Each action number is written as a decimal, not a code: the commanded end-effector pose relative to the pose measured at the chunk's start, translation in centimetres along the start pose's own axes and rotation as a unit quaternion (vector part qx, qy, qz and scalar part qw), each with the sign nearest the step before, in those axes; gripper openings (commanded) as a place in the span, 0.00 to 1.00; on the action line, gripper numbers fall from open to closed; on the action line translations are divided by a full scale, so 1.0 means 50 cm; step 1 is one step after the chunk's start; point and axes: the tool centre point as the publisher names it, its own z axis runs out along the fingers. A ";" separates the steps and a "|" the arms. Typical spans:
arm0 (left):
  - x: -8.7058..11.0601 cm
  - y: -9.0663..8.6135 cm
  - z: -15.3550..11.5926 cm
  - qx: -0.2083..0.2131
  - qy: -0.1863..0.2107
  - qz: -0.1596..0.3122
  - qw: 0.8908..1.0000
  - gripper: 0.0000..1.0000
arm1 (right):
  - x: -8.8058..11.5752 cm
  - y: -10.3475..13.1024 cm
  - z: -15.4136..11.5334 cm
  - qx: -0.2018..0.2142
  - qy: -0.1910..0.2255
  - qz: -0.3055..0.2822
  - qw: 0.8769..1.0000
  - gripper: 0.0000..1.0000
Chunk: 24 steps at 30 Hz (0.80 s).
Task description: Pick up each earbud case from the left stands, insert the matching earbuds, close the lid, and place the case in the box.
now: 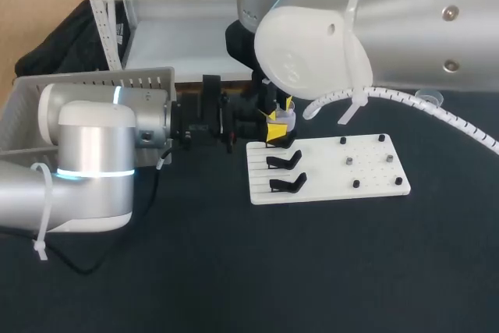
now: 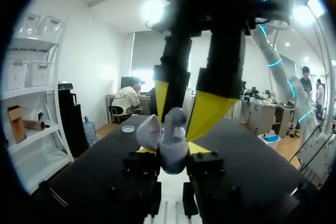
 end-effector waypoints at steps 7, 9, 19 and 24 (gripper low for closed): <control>0.000 -0.001 0.001 -0.001 -0.001 0.000 1.000 0.00 | -0.008 -0.006 0.004 0.006 0.001 0.000 1.000 0.28; 0.000 -0.001 0.001 -0.001 -0.001 0.000 1.000 0.00 | -0.009 -0.007 0.003 0.006 0.000 -0.001 1.000 0.29; 0.000 -0.001 0.001 -0.001 -0.001 0.000 1.000 0.00 | -0.020 -0.025 -0.048 -0.005 -0.029 0.016 0.999 0.31; 0.000 -0.001 0.001 -0.001 -0.001 0.000 1.000 0.00 | -0.070 -0.065 -0.056 -0.030 -0.057 0.095 0.993 0.31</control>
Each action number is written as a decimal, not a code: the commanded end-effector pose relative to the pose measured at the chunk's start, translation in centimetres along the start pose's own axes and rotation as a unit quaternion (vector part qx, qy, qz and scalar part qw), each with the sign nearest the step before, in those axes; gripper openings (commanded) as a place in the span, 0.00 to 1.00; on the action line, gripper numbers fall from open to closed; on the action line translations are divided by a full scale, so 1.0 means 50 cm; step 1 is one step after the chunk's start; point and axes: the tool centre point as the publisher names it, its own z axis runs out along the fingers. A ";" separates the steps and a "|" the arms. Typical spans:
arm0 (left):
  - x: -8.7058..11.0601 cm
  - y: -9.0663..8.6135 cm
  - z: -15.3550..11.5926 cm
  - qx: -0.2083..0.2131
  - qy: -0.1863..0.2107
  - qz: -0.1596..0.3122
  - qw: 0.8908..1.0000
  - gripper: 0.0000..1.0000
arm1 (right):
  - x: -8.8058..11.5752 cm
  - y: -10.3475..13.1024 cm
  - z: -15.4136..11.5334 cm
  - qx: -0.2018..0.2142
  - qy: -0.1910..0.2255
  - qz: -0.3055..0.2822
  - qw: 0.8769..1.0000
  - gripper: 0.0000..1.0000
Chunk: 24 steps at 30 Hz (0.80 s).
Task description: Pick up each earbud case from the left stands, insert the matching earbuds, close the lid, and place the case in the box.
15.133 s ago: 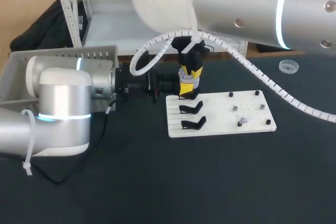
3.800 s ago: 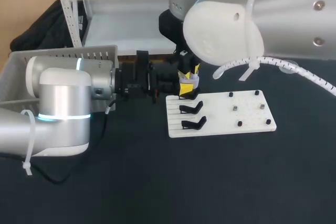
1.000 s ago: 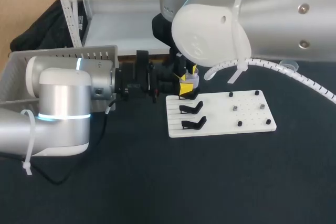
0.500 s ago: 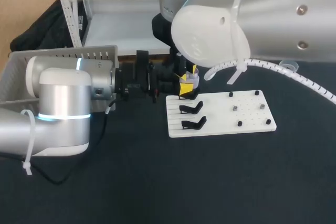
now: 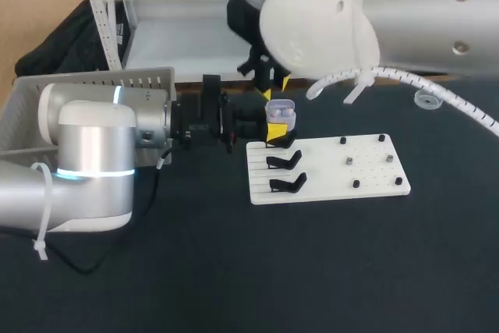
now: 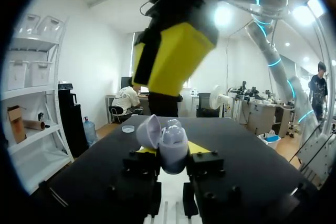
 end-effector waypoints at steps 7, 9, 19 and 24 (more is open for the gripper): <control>0.001 -0.001 0.000 -0.001 -0.001 0.000 1.000 0.00 | -0.087 -0.102 0.026 -0.011 -0.031 0.122 0.992 0.31; 0.001 -0.001 0.000 -0.001 -0.001 0.000 1.000 0.00 | -0.090 -0.117 0.039 -0.010 -0.025 0.132 0.991 0.31; 0.001 -0.001 0.000 -0.001 -0.001 0.000 1.000 0.00 | -0.045 -0.133 0.100 0.005 0.009 0.146 0.989 0.28; 0.001 -0.001 0.000 -0.001 -0.001 0.000 1.000 0.00 | -0.014 -0.117 0.107 -0.002 0.023 0.147 0.989 0.29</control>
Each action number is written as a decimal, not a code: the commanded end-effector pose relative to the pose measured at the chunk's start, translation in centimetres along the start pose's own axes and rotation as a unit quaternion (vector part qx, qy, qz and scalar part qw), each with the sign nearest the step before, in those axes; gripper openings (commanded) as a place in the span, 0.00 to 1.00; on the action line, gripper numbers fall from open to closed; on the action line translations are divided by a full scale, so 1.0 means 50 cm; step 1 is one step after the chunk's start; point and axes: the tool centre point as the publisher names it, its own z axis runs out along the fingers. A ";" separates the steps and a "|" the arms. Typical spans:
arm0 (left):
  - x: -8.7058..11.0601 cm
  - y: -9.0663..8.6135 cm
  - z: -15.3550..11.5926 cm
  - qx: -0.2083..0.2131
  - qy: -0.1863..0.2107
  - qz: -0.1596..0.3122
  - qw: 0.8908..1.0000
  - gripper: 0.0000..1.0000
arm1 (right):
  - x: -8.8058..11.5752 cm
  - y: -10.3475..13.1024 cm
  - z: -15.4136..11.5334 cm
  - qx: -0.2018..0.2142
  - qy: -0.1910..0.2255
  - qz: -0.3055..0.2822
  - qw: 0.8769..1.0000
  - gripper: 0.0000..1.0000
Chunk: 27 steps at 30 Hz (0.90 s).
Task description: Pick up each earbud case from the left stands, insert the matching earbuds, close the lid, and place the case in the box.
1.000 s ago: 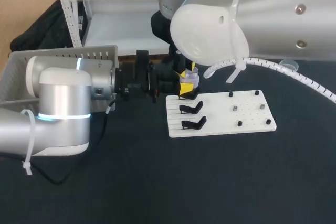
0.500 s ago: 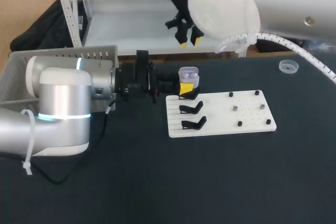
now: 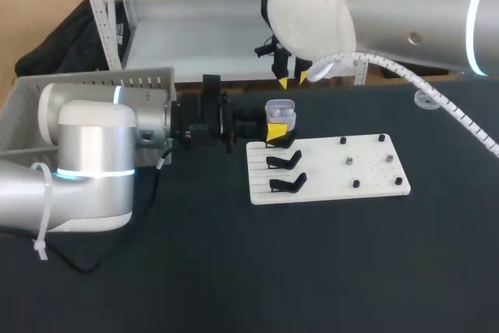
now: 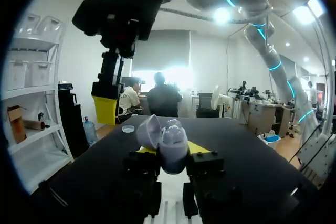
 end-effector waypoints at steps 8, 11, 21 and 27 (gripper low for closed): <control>0.001 -0.001 0.000 -0.001 -0.001 0.000 1.000 0.00 | 0.059 0.011 0.007 -0.008 0.012 0.002 1.000 0.29; 0.001 -0.001 0.000 -0.001 -0.001 0.000 1.000 0.00 | 0.068 0.015 0.002 -0.011 0.014 0.002 1.000 0.29; 0.001 -0.001 0.000 -0.001 -0.001 0.000 1.000 0.00 | 0.094 0.035 -0.022 -0.033 0.010 0.005 0.999 0.29; 0.001 -0.001 0.000 -0.001 -0.001 0.000 1.000 0.00 | 0.103 0.040 -0.020 -0.039 0.012 0.009 0.999 0.29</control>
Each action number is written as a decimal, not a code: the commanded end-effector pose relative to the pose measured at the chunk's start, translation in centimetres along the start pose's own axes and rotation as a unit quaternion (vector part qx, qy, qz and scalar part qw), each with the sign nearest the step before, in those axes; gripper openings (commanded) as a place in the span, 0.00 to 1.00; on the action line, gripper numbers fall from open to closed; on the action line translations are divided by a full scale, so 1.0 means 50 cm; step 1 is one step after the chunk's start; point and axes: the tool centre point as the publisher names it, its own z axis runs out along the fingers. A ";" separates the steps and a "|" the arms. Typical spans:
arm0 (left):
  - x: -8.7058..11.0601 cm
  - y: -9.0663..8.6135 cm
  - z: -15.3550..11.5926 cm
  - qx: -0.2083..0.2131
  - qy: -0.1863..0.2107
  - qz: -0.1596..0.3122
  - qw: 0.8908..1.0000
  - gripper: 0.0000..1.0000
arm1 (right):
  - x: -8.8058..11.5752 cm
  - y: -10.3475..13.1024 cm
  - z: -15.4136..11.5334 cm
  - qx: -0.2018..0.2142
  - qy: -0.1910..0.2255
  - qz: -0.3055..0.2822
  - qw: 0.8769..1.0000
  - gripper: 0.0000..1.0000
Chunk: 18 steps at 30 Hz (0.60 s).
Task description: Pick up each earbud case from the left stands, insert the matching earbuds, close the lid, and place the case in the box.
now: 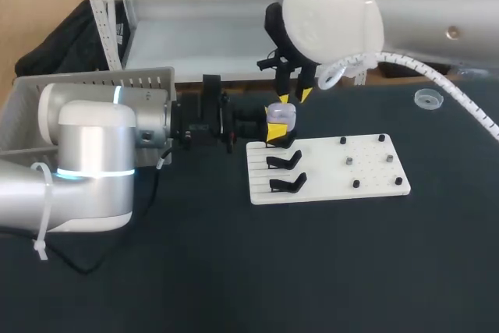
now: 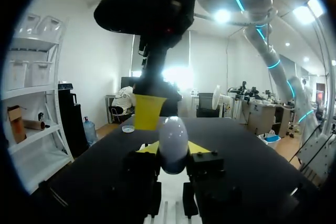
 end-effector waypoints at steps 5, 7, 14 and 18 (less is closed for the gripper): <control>0.001 -0.001 0.001 -0.001 -0.001 0.000 1.000 0.00 | 0.007 -0.021 -0.035 -0.001 -0.040 0.015 0.999 0.31; 0.001 -0.001 0.001 -0.001 -0.001 0.000 1.000 0.00 | 0.007 -0.037 -0.060 -0.012 -0.056 0.030 0.998 0.32; 0.001 -0.001 0.001 -0.001 -0.001 0.000 1.000 0.00 | 0.085 -0.082 -0.092 -0.061 -0.095 0.076 0.991 0.41; -0.019 0.007 -0.022 0.003 0.002 0.010 1.000 0.00 | 0.138 -0.101 -0.089 -0.079 -0.105 0.094 0.987 0.56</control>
